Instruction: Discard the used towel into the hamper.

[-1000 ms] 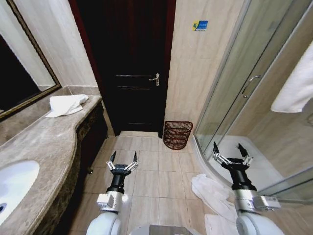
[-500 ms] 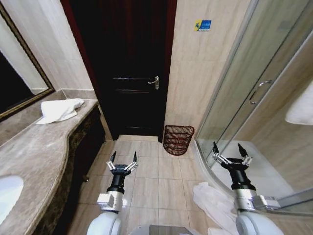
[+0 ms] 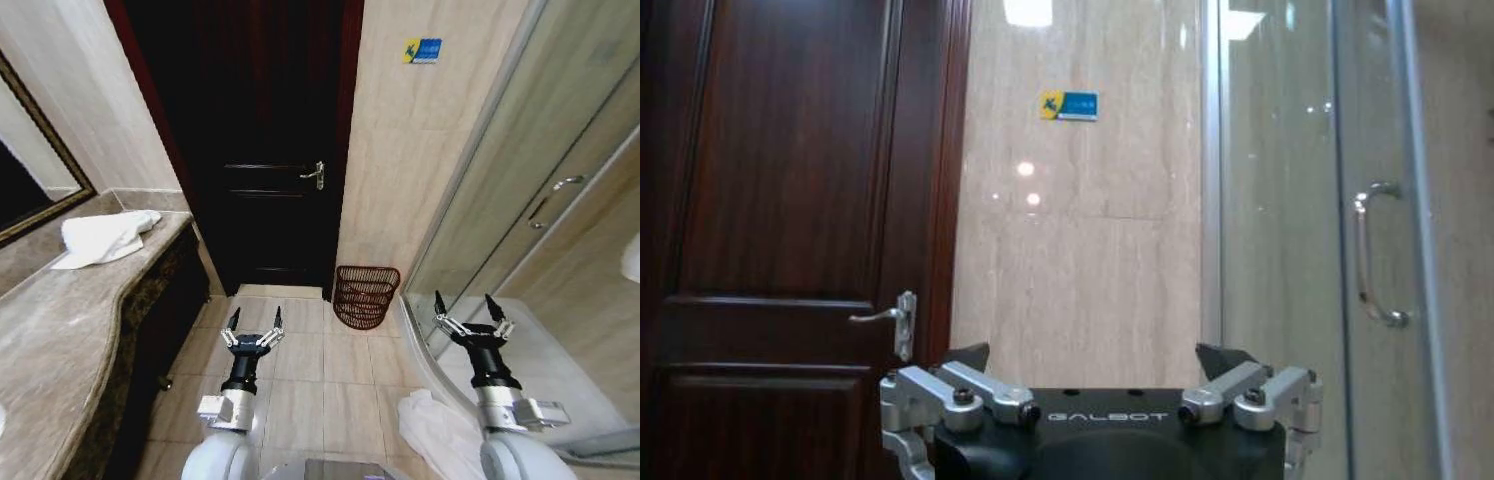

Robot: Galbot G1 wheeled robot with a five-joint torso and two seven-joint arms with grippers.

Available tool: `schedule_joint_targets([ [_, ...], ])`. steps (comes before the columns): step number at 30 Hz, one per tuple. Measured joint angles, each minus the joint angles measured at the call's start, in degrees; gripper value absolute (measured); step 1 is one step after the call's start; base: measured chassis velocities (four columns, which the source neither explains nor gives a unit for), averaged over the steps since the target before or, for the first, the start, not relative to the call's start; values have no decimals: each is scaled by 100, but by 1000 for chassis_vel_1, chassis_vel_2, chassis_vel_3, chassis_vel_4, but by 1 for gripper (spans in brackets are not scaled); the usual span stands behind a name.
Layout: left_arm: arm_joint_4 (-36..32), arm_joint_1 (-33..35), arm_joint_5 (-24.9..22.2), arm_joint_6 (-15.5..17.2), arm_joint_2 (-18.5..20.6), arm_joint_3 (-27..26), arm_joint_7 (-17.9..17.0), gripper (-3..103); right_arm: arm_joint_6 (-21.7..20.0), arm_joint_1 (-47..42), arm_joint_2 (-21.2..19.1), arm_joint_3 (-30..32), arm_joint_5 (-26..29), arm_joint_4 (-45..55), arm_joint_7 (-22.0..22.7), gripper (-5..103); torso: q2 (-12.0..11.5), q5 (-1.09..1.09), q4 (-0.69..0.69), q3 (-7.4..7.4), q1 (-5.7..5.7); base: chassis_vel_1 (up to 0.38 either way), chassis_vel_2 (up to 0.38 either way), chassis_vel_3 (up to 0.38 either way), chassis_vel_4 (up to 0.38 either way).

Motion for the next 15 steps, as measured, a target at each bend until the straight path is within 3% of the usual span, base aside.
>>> schedule_joint_targets([
  [15,-32,-20,7,41,0,-183,147,100,93,138,-24,-107,-165,-201,145,100,0,0,-1,1,1,-156,158,157,-157],
])
